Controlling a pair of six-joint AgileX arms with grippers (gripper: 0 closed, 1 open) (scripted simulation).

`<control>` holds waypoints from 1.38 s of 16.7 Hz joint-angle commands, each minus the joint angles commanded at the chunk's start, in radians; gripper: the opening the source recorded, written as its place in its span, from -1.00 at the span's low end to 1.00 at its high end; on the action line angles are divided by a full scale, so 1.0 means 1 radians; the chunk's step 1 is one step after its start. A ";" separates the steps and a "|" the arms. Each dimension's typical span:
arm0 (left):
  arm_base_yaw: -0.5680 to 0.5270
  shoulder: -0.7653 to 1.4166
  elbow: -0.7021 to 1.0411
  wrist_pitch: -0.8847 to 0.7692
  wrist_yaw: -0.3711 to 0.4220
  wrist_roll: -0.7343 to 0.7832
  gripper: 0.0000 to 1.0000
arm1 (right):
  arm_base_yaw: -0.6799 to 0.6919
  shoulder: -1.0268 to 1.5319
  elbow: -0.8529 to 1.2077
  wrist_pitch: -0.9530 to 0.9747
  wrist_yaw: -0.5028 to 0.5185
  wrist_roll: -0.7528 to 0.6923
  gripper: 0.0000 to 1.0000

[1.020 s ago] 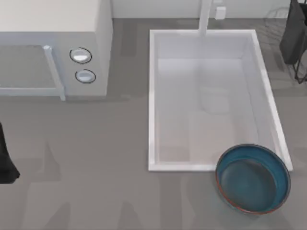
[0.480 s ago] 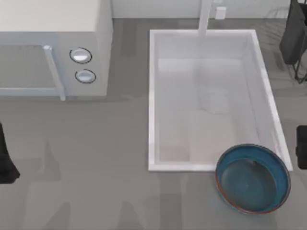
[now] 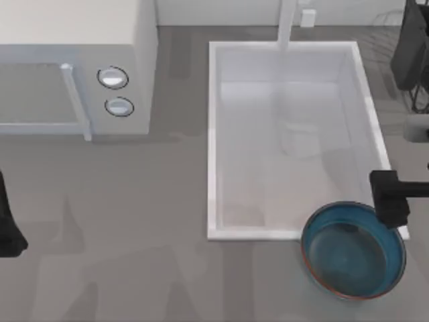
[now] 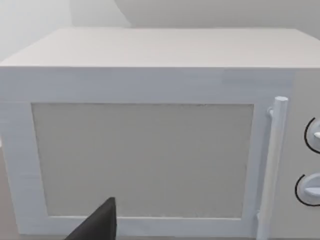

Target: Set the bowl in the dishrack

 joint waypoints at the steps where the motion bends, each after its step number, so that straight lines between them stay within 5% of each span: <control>1: 0.000 0.000 0.000 0.000 0.000 0.000 1.00 | 0.003 0.009 0.009 -0.008 0.000 0.003 1.00; 7: 0.000 0.000 0.000 0.000 0.000 0.000 1.00 | -0.001 0.014 -0.005 0.009 0.000 0.001 1.00; 16: 0.000 0.000 0.000 0.000 0.000 0.000 1.00 | -0.004 0.163 -0.230 0.388 0.000 -0.002 1.00; 22: 0.000 0.000 0.000 0.000 0.000 0.000 1.00 | -0.004 0.177 -0.253 0.421 0.000 -0.002 1.00; 23: 0.000 0.000 0.000 0.000 0.000 0.000 1.00 | -0.004 0.177 -0.253 0.421 0.000 -0.002 0.85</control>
